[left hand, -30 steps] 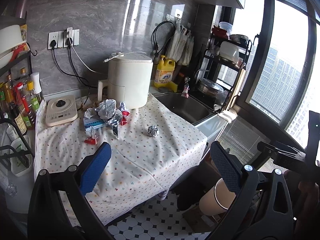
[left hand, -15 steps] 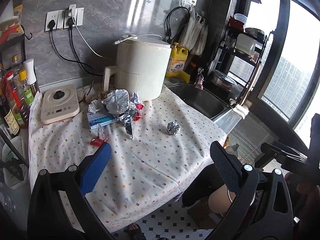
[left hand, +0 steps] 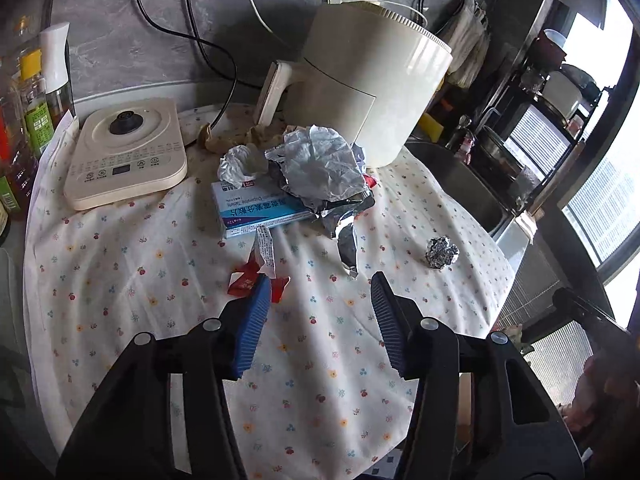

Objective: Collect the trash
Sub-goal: 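Grasp the red-and-white packet with the left tool while the right tool grasps the foil ball, then carry both items to the white bin and open both tools over it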

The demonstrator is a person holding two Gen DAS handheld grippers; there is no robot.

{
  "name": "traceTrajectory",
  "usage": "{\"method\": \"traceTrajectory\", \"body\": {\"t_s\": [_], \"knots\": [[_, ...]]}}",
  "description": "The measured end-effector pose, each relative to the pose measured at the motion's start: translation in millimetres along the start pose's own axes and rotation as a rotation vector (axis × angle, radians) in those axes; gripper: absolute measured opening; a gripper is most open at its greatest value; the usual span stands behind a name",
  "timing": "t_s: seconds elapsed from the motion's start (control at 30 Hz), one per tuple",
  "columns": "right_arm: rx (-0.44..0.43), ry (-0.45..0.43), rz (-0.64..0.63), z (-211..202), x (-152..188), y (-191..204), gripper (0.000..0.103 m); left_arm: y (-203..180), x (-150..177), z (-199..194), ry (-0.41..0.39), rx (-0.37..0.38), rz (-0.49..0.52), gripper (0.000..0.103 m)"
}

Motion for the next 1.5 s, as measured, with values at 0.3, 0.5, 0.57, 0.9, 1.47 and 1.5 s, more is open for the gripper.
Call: {"method": "traceTrajectory", "body": {"t_s": [0.3, 0.5, 0.57, 0.9, 1.47, 1.5], "knots": [[0.024, 0.072, -0.018, 66.0, -9.0, 4.5, 0.074, 22.9, -6.8, 65.8, 0.083, -0.033, 0.011, 0.050], [0.026, 0.112, -0.046, 109.0, -21.6, 2.5, 0.071, 34.6, -8.2, 95.2, 0.137, -0.047, -0.024, 0.030], [0.025, 0.124, -0.059, 123.2, -23.9, 3.3, 0.071, 39.6, -8.2, 99.0, 0.141, -0.061, -0.031, 0.026], [-0.012, 0.201, -0.097, 168.3, -19.3, 2.5, 0.032, 49.1, -13.3, 79.6, 0.094, -0.076, -0.071, 0.014], [-0.172, 0.066, -0.097, 47.6, -10.7, -63.7, 0.031, -49.4, 4.4, 11.5, -0.042, -0.120, -0.074, 0.014], [-0.167, 0.057, -0.098, 35.2, -9.0, -74.7, 0.031, -63.4, 7.6, 10.4, -0.042, -0.111, -0.063, 0.014]]}}
Point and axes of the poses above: each gripper's, at about its wrist camera, not at the fingertips, and z roughly the way its jaws point, y to its left, x to its underside, the point moved 4 cm from there along z, roughly the way its jaws point, and after that the axes turned 5 degrees about -x, right-handed, at the moved point
